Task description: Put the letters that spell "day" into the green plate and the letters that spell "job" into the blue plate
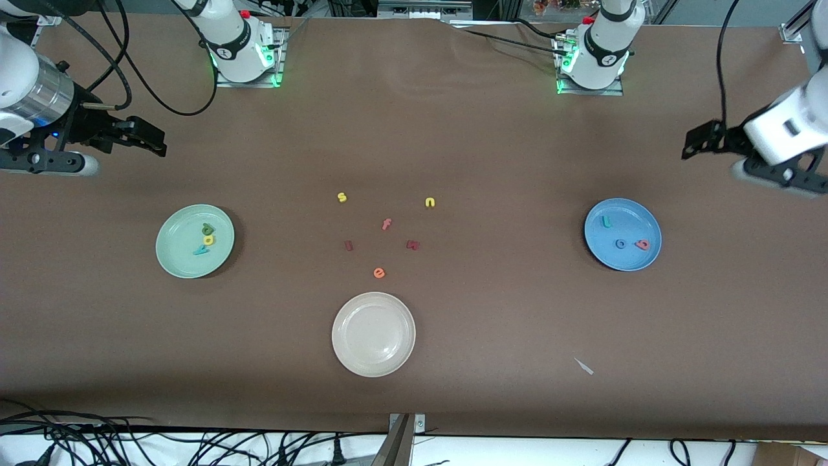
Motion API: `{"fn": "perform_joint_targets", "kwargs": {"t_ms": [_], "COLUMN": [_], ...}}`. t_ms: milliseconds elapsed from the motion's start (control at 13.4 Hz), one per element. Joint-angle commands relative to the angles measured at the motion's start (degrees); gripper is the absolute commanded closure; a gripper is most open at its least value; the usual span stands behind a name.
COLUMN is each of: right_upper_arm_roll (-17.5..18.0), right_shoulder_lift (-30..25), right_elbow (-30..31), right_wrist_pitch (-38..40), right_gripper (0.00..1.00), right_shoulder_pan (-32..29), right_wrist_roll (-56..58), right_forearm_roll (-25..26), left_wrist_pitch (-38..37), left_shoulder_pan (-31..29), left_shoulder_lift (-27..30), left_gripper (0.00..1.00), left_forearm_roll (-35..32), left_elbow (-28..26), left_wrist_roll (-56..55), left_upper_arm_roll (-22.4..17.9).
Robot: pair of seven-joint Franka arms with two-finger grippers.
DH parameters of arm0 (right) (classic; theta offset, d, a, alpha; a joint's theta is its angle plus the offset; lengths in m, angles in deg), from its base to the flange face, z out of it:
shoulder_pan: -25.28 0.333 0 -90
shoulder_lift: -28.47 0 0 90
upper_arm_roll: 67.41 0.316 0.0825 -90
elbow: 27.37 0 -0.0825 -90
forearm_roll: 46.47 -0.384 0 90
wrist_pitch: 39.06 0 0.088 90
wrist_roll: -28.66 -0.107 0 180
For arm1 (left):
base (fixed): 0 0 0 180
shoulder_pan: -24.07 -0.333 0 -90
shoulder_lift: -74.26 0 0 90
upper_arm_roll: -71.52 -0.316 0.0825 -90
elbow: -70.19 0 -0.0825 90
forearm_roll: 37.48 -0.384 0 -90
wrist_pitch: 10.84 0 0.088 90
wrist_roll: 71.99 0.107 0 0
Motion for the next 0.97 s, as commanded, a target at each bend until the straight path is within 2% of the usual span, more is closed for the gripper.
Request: {"fn": "perform_joint_targets", "kwargs": {"t_ms": [0, 299, 448, 522, 672, 896], "right_upper_arm_roll": [0.2, 0.2, 0.2, 0.2, 0.2, 0.3], "right_shoulder_lift": [-0.6, -0.5, -0.5, -0.5, -0.5, -0.6], "right_elbow": [0.5, 0.4, 0.4, 0.4, 0.5, 0.4], "right_wrist_pitch": [0.1, 0.1, 0.1, 0.1, 0.2, 0.2], "right_gripper": [0.00, 0.00, 0.00, 0.00, 0.00, 0.00], "right_shoulder_pan": [-0.2, -0.2, -0.2, -0.2, -0.2, -0.2], "right_wrist_roll": [-0.5, -0.5, -0.5, -0.5, -0.5, -0.5], "right_forearm_roll": [0.7, 0.7, 0.7, 0.7, 0.7, 1.0], "left_wrist_pitch": [-1.1, -0.9, -1.0, -1.0, -2.2, -2.5], "left_shoulder_pan": [-2.5, -3.6, -3.6, -3.6, -3.5, -3.6], "left_shoulder_lift": [1.8, 3.6, 4.4, 3.0, -0.9, -1.3], "left_gripper": [0.00, 0.00, 0.00, 0.00, 0.00, 0.00], "left_forearm_roll": [-2.2, -2.1, -2.1, -2.3, -3.6, -3.6], "left_elbow": [-0.3, -1.2, -2.7, -1.5, 5.2, 6.2], "left_wrist_roll": [-2.8, -8.6, -9.2, -9.4, -9.5, -9.6], "left_upper_arm_roll": [4.8, 9.3, 10.1, 9.9, 9.2, 8.7]}}
